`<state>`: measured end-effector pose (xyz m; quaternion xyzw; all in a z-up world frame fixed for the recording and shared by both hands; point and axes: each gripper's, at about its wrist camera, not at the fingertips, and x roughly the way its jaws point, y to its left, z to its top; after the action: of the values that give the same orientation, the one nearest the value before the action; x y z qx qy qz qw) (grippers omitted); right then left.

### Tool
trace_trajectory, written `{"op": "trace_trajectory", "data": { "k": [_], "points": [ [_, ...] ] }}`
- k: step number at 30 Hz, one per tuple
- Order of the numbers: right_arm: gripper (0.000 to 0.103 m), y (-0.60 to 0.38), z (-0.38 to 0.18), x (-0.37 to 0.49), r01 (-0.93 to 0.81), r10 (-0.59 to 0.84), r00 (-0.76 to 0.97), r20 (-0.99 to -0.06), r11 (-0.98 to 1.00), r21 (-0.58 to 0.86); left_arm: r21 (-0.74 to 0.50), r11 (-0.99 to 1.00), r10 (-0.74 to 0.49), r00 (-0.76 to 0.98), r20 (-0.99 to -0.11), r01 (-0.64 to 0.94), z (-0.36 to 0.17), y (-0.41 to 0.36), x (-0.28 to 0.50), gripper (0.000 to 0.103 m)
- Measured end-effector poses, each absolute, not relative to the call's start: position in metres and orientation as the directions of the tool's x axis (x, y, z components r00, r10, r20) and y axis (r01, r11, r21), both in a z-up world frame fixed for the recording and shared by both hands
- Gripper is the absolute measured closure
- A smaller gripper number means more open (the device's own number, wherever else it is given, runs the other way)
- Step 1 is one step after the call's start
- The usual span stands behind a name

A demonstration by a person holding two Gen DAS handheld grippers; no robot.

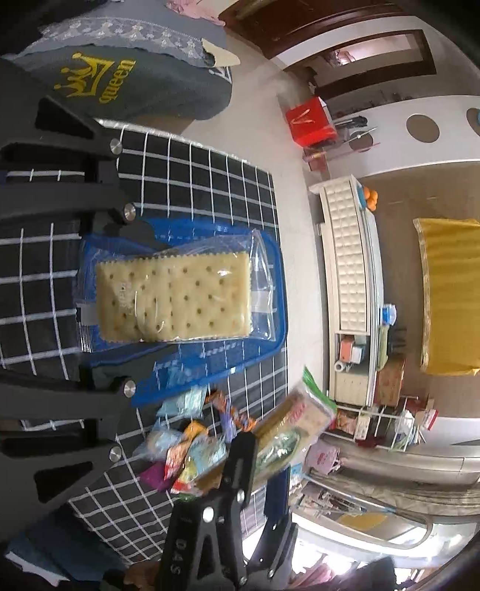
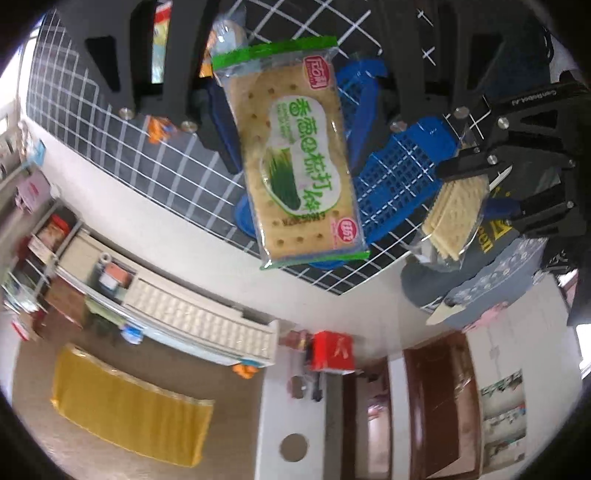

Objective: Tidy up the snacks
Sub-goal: 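Lift both cracker packs and carry them over the blue basket, then open the right gripper dropping the green pack while the left gripper releases the plain pack into the basket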

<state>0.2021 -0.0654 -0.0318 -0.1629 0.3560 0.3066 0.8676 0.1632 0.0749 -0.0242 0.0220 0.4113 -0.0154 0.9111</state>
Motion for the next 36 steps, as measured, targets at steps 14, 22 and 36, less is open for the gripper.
{"op": "trace_trajectory", "data": {
  "k": [14,22,36],
  "points": [
    [0.042,0.019,-0.073,0.249,-0.815,0.403,0.463,-0.789,0.543,-0.201,-0.002,1.000,-0.010,0.636,-0.772,0.014,-0.046,0.126,0.219,0.063],
    [0.042,0.028,-0.092,0.258,-0.866,0.399,0.409,-0.821,0.454,-0.211,-0.014,1.000,-0.016,0.620,-0.784,0.009,-0.068,0.131,0.229,0.063],
    [0.006,0.019,-0.075,0.256,-0.784,0.389,0.548,-0.740,0.547,-0.294,0.005,1.000,0.000,0.609,-0.793,0.005,-0.077,0.123,0.225,0.063]
  ]
}}
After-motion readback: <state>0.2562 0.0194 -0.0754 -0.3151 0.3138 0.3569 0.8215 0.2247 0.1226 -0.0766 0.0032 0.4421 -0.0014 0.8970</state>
